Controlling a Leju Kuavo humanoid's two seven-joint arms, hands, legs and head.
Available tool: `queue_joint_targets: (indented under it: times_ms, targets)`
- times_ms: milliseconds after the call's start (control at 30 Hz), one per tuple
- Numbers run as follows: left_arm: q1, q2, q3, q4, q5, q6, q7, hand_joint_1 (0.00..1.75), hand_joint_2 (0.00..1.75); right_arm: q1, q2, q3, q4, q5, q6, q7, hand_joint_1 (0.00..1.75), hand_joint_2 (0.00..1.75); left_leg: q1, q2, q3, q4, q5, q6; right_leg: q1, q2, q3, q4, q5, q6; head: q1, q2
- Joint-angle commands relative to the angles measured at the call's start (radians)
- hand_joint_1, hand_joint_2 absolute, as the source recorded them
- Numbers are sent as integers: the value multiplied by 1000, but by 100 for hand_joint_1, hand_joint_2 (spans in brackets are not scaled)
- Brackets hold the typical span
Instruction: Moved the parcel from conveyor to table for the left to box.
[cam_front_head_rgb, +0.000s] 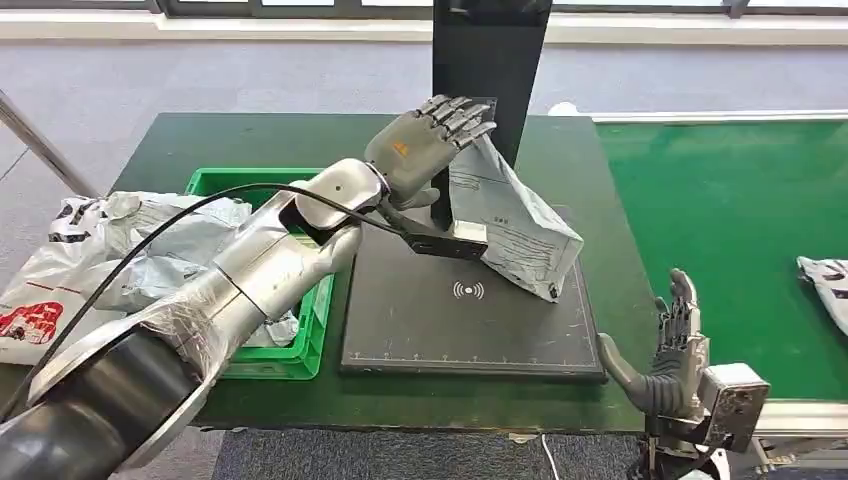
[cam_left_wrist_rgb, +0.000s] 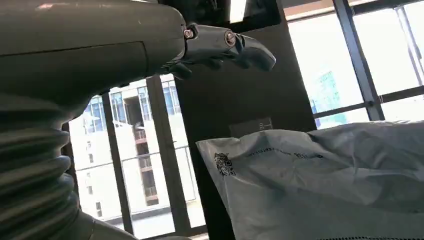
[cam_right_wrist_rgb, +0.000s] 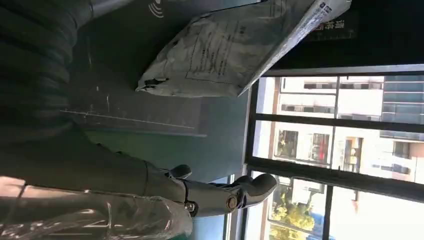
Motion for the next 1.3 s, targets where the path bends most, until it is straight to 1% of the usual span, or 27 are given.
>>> queue_joint_targets:
  times_ms: [33,100,167,367,433,533,567,600,633,733,867,1200,1300]
  targets:
    - [-41,64,66,-104,-15,7,11,0,175,-32,3,-33,30,-8,3,0,0,175,0,2,-1,0,0,0,0,3,-2,0,1,-1,0,0]
    - [-36,79,77,-114,-17,-4,9,0,175,-24,7,-27,25,-9,4,-1,0,175,0,2,-1,1,0,0,0,3,-1,1,0,-1,0,0]
    - [-32,74,75,-84,-24,-22,-5,0,175,-13,11,-21,17,-8,5,-1,0,175,0,2,0,0,0,-1,0,4,-1,1,0,-1,0,0]
    - [-27,72,73,-77,-28,-15,-9,0,175,-11,13,-20,16,-8,6,-1,0,175,0,1,1,-1,0,0,0,2,0,-1,1,-1,0,0]
    - [-26,60,69,-51,-34,-11,-5,0,175,-13,14,-21,17,-8,6,-1,0,175,0,1,1,-1,0,0,0,3,0,-1,1,-1,0,0]
    - [-40,5,60,76,-30,4,-37,0,175,-20,16,-16,30,-3,8,0,0,175,1,0,1,-1,0,0,1,1,1,-1,0,-1,0,0]
    - [-33,-1,58,81,-30,6,-37,0,175,-21,16,-15,30,-2,8,0,0,175,1,-1,1,0,0,0,0,0,1,-1,0,0,0,0]
    - [-35,-31,59,126,-23,12,-48,0,175,-28,15,-12,40,-1,9,0,0,175,1,-2,2,-2,1,0,1,0,2,-2,1,-1,0,0]
    - [-38,-46,52,147,-26,9,-51,0,175,-35,14,-11,49,-1,9,0,0,175,1,-2,2,-1,0,0,1,-1,3,-2,0,0,0,0]
    - [-35,-78,32,191,-30,3,-59,0,175,-42,13,-10,62,-1,5,-1,0,175,1,-2,2,-2,1,0,1,0,3,-3,1,0,0,0]
    - [-29,-98,16,223,-20,-10,-76,0,175,-29,7,-5,66,-4,-3,-9,0,175,1,-2,2,-1,0,0,1,0,3,-2,0,0,0,0]
    - [-35,-100,13,234,-15,-5,-79,0,175,-28,4,-2,66,-6,-4,-12,0,175,1,0,1,-1,0,0,1,1,1,-1,1,-1,0,0]
    - [-31,-122,6,259,4,-30,-99,0,175,-23,3,-1,61,-10,-12,-14,0,175,1,-1,1,-1,0,0,1,1,1,-2,1,-1,0,0]
